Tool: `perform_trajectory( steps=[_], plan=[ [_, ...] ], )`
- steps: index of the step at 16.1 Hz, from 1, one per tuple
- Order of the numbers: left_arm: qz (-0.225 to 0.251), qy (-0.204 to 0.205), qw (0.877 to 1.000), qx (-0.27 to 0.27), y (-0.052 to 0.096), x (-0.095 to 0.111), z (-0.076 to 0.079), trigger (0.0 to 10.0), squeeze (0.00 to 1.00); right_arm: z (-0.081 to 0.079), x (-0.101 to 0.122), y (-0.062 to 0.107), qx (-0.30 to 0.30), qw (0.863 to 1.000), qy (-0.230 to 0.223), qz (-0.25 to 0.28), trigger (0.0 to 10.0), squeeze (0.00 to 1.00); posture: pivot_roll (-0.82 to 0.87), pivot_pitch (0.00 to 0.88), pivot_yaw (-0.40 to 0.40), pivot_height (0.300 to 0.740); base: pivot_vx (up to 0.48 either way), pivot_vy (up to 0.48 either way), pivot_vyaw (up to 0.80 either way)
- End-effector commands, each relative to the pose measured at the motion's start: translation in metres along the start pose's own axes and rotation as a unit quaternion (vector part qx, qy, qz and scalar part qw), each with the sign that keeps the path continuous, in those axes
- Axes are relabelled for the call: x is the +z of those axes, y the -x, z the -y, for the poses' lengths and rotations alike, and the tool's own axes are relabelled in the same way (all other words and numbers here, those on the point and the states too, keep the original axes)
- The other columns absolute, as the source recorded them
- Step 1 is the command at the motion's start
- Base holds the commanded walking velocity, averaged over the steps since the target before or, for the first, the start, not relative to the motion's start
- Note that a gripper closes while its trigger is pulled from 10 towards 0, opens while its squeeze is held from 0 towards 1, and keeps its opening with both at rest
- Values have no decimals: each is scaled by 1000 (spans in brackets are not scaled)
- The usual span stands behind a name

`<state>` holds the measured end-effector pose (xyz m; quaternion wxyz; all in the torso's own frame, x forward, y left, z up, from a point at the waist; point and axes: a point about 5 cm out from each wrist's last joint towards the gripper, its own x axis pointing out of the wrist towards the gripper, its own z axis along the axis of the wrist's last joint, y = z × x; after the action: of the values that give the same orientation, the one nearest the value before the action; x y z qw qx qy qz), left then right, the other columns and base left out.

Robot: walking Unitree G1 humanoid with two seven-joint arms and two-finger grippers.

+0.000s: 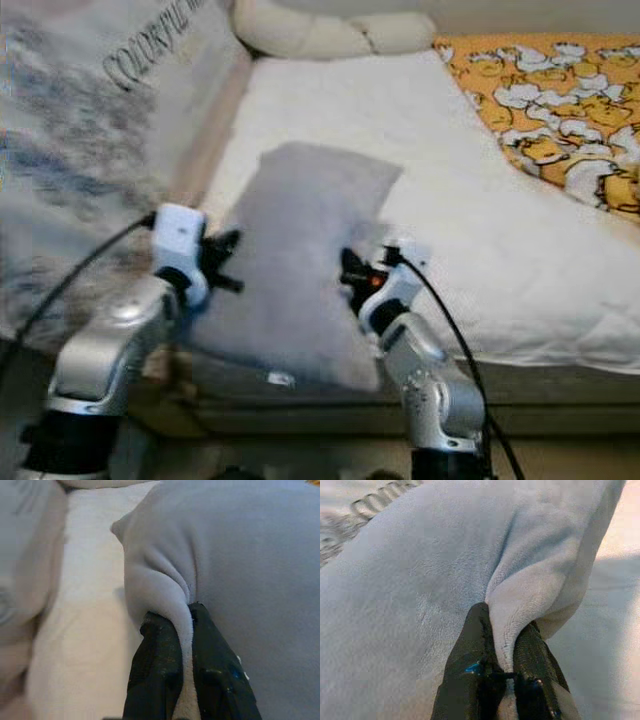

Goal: Clean up the room

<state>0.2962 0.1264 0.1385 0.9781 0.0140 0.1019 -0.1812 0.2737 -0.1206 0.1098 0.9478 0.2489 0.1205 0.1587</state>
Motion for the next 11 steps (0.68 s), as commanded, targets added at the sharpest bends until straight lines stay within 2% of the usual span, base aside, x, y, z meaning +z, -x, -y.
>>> perform_trajectory(
  steps=[1,3,4,8,11],
  plan=[
    [12,3,1000,-15,-3,6,8,10000,0,-1,7,-1,3,1000,-1,17,10000,0,-100,0,78,740,0,341,0],
    [19,6,1000,-10,-4,10,8,10000,0,-2,6,-2,4,1000,-2,17,10000,0,-92,0,68,740,0,323,0],
    [27,16,1000,-3,-3,12,7,10000,0,-1,5,-2,2,1000,-3,16,10000,0,-89,0,64,740,0,0,0],
    [39,7,999,-4,-4,17,6,10000,0,1,6,-2,-4,1000,-7,17,10000,0,-87,0,58,740,0,0,0],
    [41,7,999,-5,-6,19,6,10000,0,0,8,-6,-1,1000,-6,18,10000,0,-79,0,54,740,294,0,0]
  ],
)
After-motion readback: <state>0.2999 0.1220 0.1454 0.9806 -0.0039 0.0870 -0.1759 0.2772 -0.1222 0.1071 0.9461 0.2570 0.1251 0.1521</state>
